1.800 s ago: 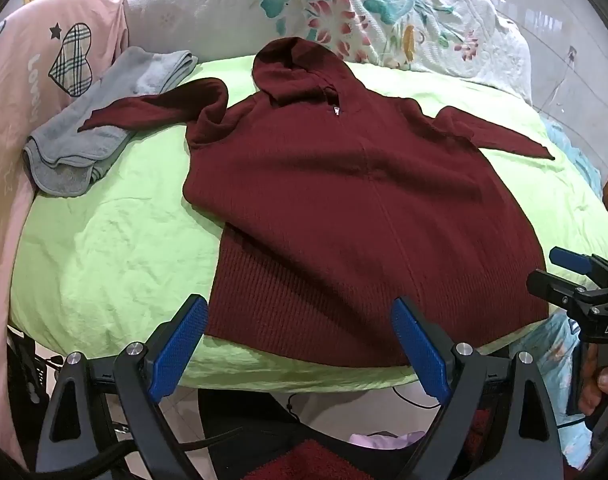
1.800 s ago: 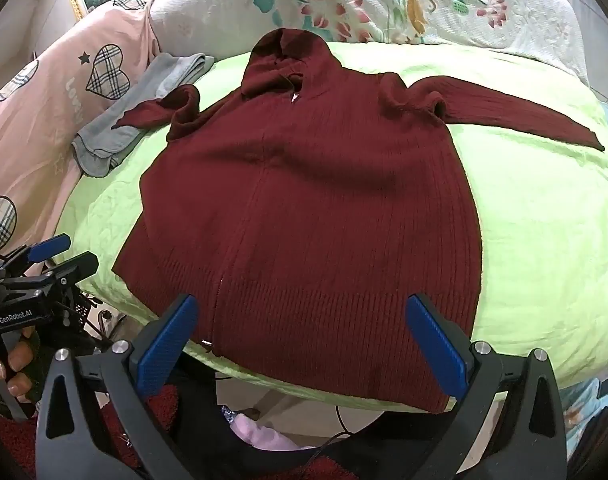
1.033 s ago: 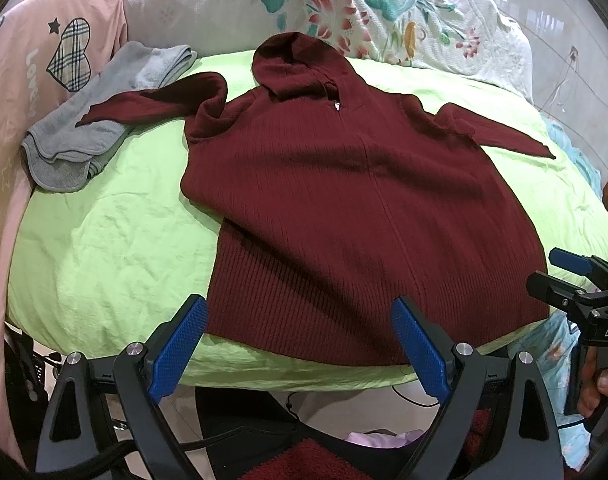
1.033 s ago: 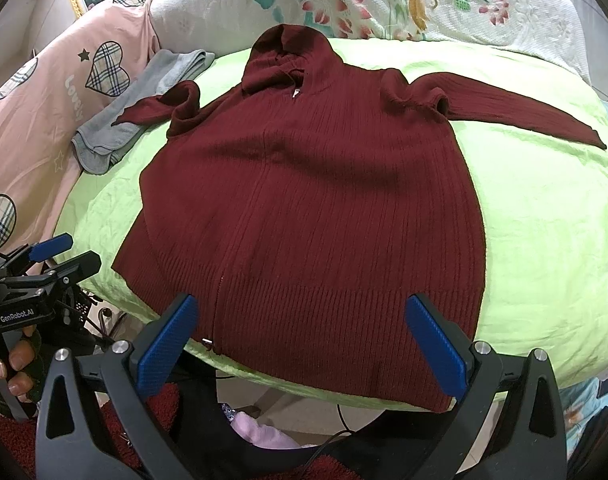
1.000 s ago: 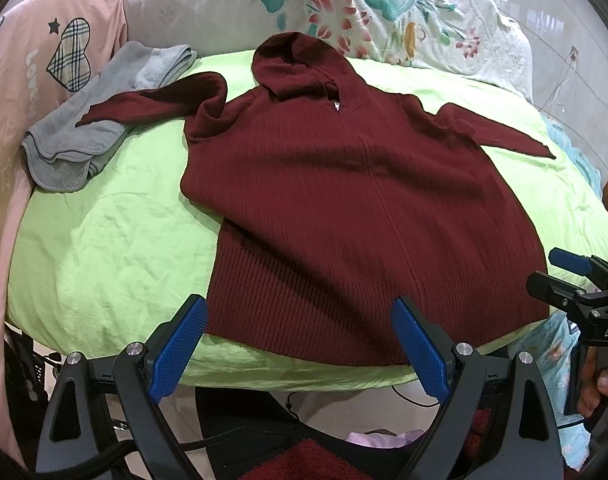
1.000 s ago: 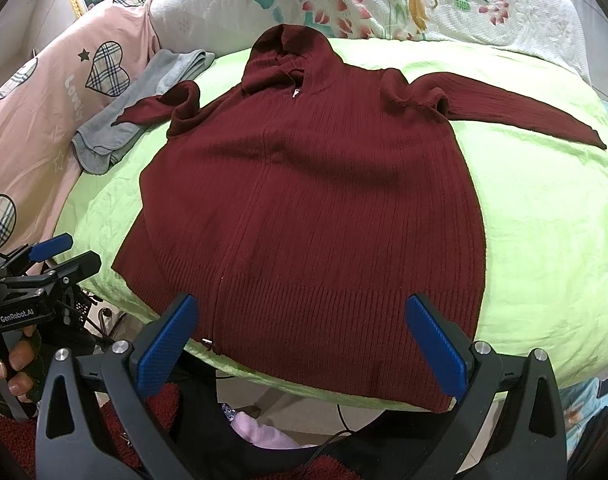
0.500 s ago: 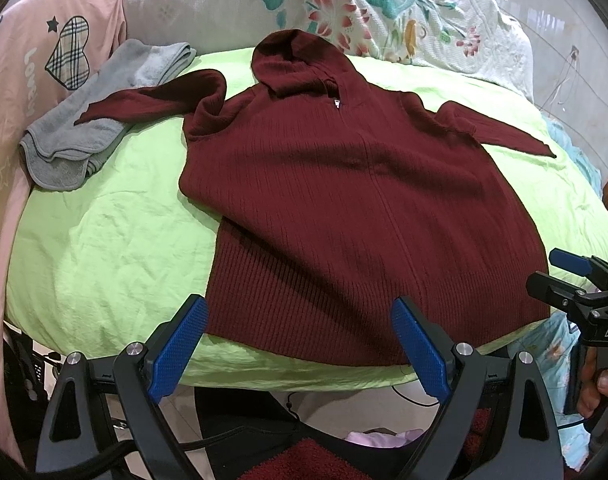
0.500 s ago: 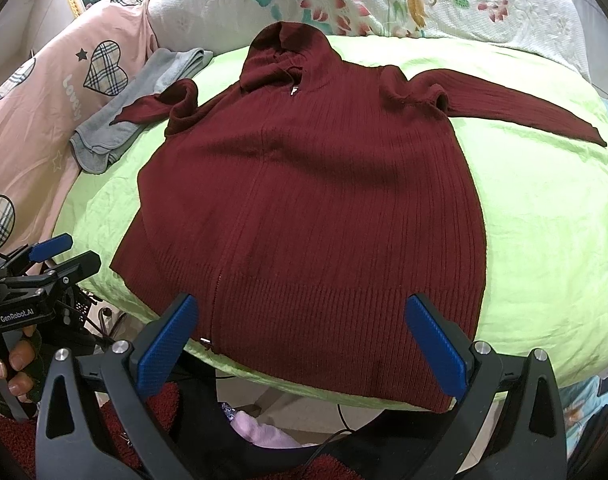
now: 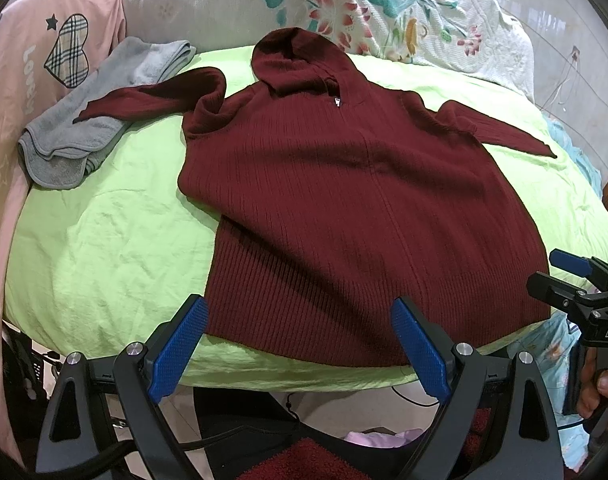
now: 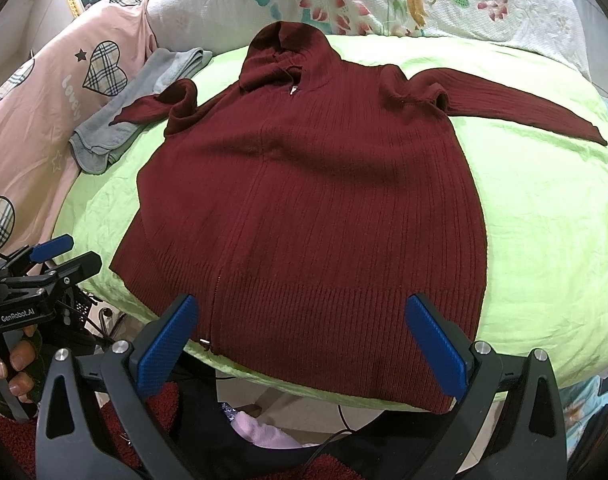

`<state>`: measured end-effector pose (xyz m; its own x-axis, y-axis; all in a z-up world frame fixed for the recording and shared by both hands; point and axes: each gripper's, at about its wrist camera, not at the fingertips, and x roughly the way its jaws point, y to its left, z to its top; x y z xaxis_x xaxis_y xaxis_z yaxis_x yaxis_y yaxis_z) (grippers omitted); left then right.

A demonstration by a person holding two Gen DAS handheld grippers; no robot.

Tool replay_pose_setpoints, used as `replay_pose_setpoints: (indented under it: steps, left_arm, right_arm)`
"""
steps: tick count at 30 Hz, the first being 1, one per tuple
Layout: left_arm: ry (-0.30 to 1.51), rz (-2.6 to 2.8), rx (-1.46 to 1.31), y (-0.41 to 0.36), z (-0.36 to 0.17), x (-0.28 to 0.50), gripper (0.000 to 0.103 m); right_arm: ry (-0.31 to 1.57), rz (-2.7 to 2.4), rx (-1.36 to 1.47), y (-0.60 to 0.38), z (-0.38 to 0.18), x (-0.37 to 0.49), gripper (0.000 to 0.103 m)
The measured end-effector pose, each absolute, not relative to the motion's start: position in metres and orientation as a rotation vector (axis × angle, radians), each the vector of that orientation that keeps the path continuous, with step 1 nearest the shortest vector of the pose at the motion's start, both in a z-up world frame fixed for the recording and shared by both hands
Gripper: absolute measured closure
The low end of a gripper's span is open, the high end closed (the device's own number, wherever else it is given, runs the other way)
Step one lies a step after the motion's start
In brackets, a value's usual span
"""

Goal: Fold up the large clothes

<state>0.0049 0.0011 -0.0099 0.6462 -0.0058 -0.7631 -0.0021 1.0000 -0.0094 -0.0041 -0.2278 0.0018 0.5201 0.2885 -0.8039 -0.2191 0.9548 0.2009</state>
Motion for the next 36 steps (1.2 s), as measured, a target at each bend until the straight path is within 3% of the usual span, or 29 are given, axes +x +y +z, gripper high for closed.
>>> replay_pose_setpoints:
  steps: [9, 28, 36]
  left_arm:
    - [0.785, 0.002, -0.008, 0.000, -0.008, 0.009, 0.009]
    - [0.854, 0.002, -0.004, -0.003, -0.015, 0.029, 0.009]
    - [0.862, 0.036, -0.056, 0.017, -0.015, 0.067, 0.009]
  right_arm:
    - [0.983, 0.303, 0.084, -0.229, 0.000, -0.003, 0.000]
    - [0.995, 0.301, 0.125, -0.237, -0.007, 0.013, 0.000]
    - [0.952, 0.210, 0.218, -0.289, -0.003, 0.043, 0.000]
